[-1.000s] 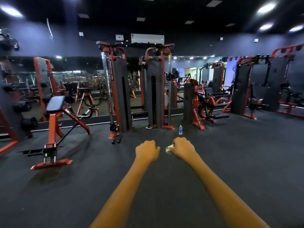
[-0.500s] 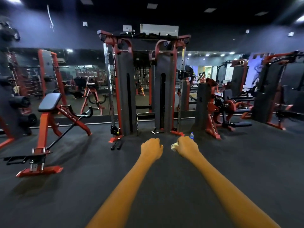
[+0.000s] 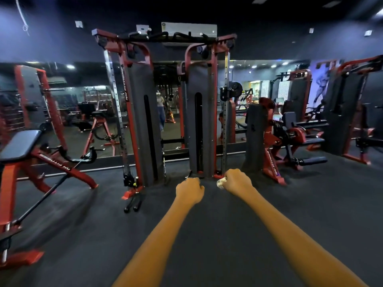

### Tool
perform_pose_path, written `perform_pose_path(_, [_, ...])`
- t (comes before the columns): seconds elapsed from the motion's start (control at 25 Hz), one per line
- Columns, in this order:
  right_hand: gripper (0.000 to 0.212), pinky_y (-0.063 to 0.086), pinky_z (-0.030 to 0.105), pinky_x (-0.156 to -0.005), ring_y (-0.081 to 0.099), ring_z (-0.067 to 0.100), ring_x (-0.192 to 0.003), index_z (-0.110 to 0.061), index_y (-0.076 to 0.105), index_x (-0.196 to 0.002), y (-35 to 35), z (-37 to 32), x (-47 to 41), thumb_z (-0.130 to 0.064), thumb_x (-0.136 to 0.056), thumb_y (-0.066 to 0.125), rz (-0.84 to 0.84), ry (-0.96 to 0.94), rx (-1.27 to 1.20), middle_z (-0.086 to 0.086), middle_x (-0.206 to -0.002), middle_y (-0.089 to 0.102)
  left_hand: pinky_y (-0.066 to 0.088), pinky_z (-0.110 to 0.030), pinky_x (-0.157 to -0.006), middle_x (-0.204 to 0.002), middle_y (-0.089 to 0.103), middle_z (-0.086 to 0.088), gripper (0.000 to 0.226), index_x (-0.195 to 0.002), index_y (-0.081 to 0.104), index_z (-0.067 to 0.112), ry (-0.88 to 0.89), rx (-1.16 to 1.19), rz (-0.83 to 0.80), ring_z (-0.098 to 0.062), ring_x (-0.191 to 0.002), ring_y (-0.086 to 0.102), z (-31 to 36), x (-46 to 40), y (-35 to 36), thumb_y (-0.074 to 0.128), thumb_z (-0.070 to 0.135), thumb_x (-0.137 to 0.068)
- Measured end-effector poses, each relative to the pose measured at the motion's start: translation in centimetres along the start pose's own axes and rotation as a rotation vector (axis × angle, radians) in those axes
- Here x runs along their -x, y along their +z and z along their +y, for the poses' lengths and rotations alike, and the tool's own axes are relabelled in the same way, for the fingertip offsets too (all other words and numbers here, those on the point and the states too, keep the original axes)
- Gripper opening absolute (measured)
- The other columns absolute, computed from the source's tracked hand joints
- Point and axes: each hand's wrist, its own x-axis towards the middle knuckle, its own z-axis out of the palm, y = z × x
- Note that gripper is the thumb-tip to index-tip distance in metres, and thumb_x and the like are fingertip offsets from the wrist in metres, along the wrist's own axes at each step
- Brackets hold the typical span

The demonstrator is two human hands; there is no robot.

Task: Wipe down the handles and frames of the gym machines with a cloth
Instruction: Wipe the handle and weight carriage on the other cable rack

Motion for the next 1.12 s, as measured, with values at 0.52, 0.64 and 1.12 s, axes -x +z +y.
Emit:
perform_pose_path(0.52, [0.021, 0.045, 0.031, -0.069, 0.062, 0.029, -0.094, -0.005, 0.061, -0.102, 5.8, 6.9, -48.1, -0.017, -0.086, 0.055, 0.008, 0.000, -0.033, 0.012, -0.104, 0.063, 0.046, -0.039, -0.087, -0.122, 0.059, -0.011, 0.033, -0.118, 0.058, 0.012, -0.029, -0.002, -0.003, -0.032, -0.111, 0.057, -2.2, -47.1, 6.4, 0.044, 0.032, -0.097])
perform_pose_path(0.64, [0.024, 0.047, 0.033, -0.074, 0.061, 0.028, -0.096, -0.007, 0.062, -0.106, 5.6, 7.4, -58.9, -0.019, -0.087, 0.055, 0.041, -0.006, -0.040, 0.012, -0.106, 0.063, 0.046, -0.038, -0.085, -0.120, 0.061, -0.010, 0.031, -0.116, 0.059, 0.011, 0.021, 0.000, 0.074, -0.032, -0.109, 0.059, -2.2, -58.1, 5.4, 0.044, 0.031, -0.096])
perform_pose_path(1.12, [0.023, 0.053, 0.036, -0.079, 0.063, 0.024, -0.088, -0.007, 0.063, -0.105, 11.8, 9.6, -98.2, -0.020, -0.087, 0.058, 0.014, 0.084, -0.057, 0.009, -0.097, 0.064, 0.046, -0.038, -0.087, -0.122, 0.060, -0.010, 0.035, -0.125, 0.057, 0.014, 0.105, 0.039, 0.037, -0.031, -0.110, 0.059, -8.5, -98.0, 11.7, 0.046, 0.034, -0.098])
